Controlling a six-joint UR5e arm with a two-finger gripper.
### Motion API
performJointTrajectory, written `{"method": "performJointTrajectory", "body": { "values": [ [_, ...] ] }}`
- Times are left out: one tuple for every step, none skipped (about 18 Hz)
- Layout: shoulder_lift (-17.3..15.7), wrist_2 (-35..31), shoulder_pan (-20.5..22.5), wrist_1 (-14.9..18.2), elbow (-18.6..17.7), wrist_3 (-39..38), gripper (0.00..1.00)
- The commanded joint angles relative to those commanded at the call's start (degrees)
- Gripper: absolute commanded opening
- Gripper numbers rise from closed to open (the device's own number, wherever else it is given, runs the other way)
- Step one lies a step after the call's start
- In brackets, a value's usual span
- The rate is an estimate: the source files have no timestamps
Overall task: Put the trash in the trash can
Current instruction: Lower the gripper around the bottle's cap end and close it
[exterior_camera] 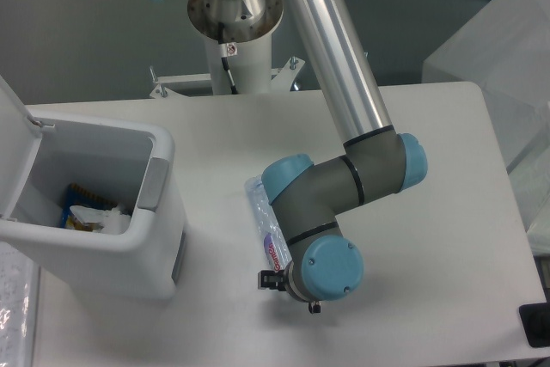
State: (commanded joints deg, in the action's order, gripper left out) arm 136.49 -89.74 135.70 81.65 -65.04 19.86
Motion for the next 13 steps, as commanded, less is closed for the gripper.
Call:
{"method": "performJointTrajectory", "body": {
  "values": [
    [0.0, -0.1, 0.0, 0.0, 0.0, 0.0, 0.75],
    [0.0, -0.1, 0.0, 0.0, 0.0, -0.1, 0.72],
    [0.0, -0.1, 0.0, 0.0, 0.0, -0.1, 0.70],
    [0.0, -0.1, 0.0, 0.0, 0.0, -0.1, 0.70],
    [0.0, -0.1, -0.1, 0.1, 0.0, -0.1, 0.70],
    [0.0, -0.2, -0.1, 0.1, 0.0, -0.1, 0.70],
    [0.0, -0.1, -0.1, 0.1, 0.0, -0.1, 0.70],
    [0.0, -0.1, -0.1, 0.1, 0.0, -0.1, 0.70],
    [0.0, -0.1, -0.1, 0.1, 0.1, -0.1, 0.70],
    [0.0, -0.1, -0.1, 0.1, 0.0, -0.1, 0.69],
    [0.0, -0.2, -0.1, 0.1, 0.0, -0.1, 0.67],
    [0.0, -0.2, -0.1, 0.1, 0.0, -0.1, 0.66],
    [0.0, -0.1, -0.1, 0.1, 0.1, -0.1, 0.65]
  ]
}}
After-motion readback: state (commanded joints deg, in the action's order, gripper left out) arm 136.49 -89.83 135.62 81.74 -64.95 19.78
